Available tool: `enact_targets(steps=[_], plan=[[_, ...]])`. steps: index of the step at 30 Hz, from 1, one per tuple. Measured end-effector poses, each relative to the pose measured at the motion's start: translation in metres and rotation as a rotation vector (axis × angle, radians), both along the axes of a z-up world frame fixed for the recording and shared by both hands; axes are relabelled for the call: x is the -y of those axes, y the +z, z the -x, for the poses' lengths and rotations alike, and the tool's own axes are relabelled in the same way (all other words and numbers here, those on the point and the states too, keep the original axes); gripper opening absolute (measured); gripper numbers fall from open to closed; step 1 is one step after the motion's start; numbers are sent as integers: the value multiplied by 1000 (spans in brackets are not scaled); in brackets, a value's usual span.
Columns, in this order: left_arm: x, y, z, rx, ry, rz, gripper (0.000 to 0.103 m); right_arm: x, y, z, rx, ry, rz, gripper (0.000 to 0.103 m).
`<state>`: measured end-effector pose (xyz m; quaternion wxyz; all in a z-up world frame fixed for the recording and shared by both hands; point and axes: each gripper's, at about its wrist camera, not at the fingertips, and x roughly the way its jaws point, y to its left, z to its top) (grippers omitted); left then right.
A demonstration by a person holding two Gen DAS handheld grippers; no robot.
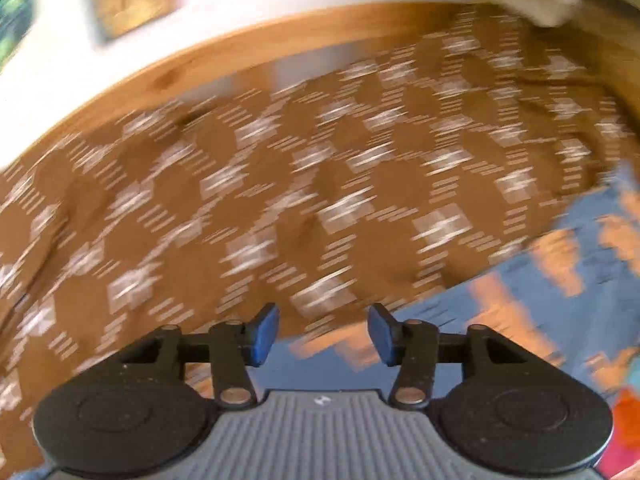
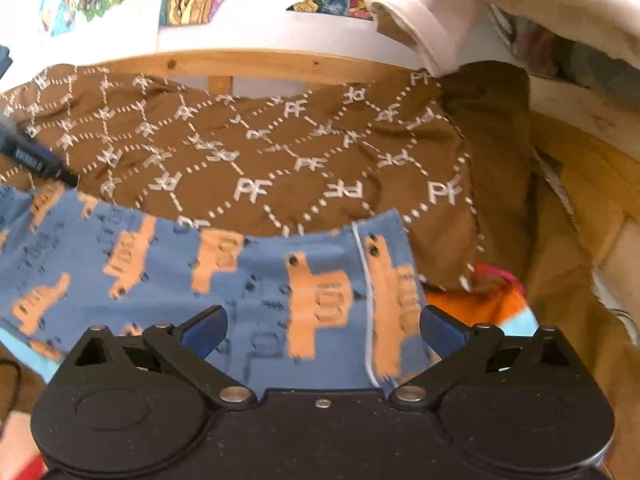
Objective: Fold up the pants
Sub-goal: 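Grasp the folded pants edge with the left gripper and fold it over again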
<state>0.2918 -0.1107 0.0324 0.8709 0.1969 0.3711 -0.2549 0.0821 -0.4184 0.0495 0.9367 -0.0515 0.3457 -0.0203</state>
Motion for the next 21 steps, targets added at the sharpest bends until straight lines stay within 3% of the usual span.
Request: enact_targets(steps=[4,7,11,14,17,19,21], plan=[[87,-3,30,21,-236,43,66,6,-3,11,6,-66,70,102],[148,-19,51,84,-351,-7,66,16,-3,15,8,-110,70,102],[195,-39,47,113,-368,-41,66,28,-14,18,-36,-156,100,102],[206,-47,35,95,-351,-45,73,32,-21,23,-37,-153,135,102],[204,-41,34,108,-350,-39,73,33,-24,25,-35,-157,191,102],[203,-32,36,169,-302,-36,74,34,-20,28,-24,-168,185,102],[195,-24,35,154,-293,0,78,33,-12,34,10,-176,151,102]])
